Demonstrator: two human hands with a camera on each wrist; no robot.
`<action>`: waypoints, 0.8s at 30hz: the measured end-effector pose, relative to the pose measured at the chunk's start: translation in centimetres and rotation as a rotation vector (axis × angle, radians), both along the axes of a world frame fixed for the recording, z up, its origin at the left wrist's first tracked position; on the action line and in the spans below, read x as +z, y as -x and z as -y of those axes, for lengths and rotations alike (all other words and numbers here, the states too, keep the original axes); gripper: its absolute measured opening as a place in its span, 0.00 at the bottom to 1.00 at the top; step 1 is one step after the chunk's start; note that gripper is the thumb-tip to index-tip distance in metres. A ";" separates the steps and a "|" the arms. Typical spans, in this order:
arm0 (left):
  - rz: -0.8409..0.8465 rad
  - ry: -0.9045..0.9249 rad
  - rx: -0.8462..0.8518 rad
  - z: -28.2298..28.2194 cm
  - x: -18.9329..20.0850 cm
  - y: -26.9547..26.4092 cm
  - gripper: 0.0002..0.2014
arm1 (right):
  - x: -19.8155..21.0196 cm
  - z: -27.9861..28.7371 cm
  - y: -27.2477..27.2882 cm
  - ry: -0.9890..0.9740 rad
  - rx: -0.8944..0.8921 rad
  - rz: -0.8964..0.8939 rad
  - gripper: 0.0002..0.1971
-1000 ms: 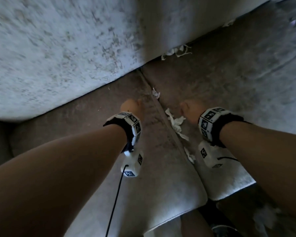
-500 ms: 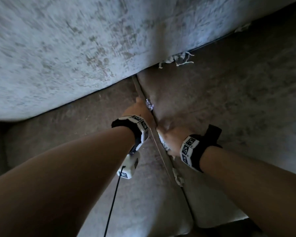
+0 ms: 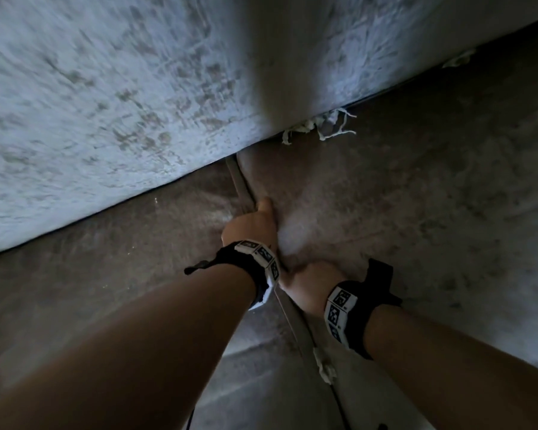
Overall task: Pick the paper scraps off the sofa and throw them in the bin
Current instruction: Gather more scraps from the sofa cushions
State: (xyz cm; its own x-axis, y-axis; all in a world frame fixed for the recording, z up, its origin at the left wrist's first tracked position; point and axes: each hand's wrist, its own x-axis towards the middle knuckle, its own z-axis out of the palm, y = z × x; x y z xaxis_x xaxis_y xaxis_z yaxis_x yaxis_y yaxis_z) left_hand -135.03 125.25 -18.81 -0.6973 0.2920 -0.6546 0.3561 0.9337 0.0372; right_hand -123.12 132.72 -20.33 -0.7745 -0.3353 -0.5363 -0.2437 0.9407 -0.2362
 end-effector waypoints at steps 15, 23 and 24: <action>-0.010 -0.170 0.069 1.6 6.2 -1.1 0.20 | 7.2 -2.9 -0.4 0.281 -0.587 -0.005 0.21; 0.237 -0.082 -0.095 2.6 9.0 -9.2 0.13 | 12.1 -5.7 -4.4 0.217 -0.774 0.078 0.14; 0.260 -0.095 -0.119 2.6 9.2 -10.1 0.14 | 12.8 -5.8 -4.7 0.220 -0.793 0.110 0.14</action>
